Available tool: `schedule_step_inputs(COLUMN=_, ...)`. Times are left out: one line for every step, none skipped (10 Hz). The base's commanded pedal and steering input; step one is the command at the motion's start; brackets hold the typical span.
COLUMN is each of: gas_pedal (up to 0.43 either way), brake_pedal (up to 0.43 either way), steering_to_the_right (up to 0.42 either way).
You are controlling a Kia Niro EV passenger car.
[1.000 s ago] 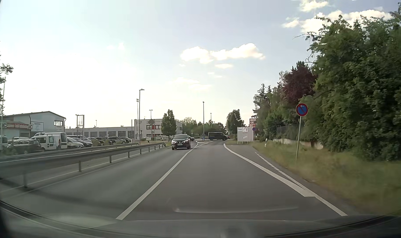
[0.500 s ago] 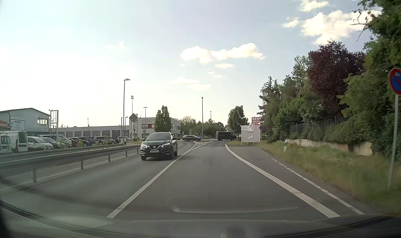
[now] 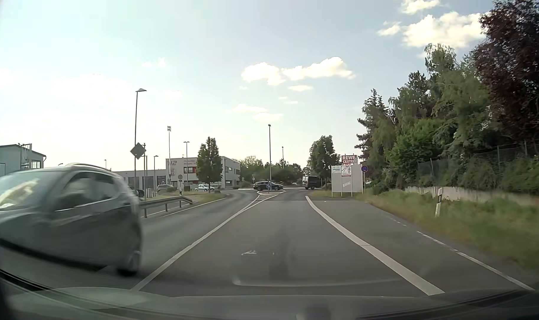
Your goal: Follow the waypoints while adhering to traffic rules and regulations
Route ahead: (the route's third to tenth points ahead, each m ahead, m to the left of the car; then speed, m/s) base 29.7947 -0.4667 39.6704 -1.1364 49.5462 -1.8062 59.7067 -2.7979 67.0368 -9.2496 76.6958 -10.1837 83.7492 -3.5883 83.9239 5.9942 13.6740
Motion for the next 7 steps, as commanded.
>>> schedule_step_inputs(gas_pedal=0.0, brake_pedal=0.232, steering_to_the_right=0.001)
schedule_step_inputs(gas_pedal=0.0, brake_pedal=0.238, steering_to_the_right=0.001)
schedule_step_inputs(gas_pedal=0.0, brake_pedal=0.244, steering_to_the_right=0.001)
schedule_step_inputs(gas_pedal=0.0, brake_pedal=0.256, steering_to_the_right=0.001)
schedule_step_inputs(gas_pedal=0.0, brake_pedal=0.256, steering_to_the_right=0.001)
schedule_step_inputs(gas_pedal=0.0, brake_pedal=0.256, steering_to_the_right=0.001)
schedule_step_inputs(gas_pedal=0.0, brake_pedal=0.268, steering_to_the_right=0.001)
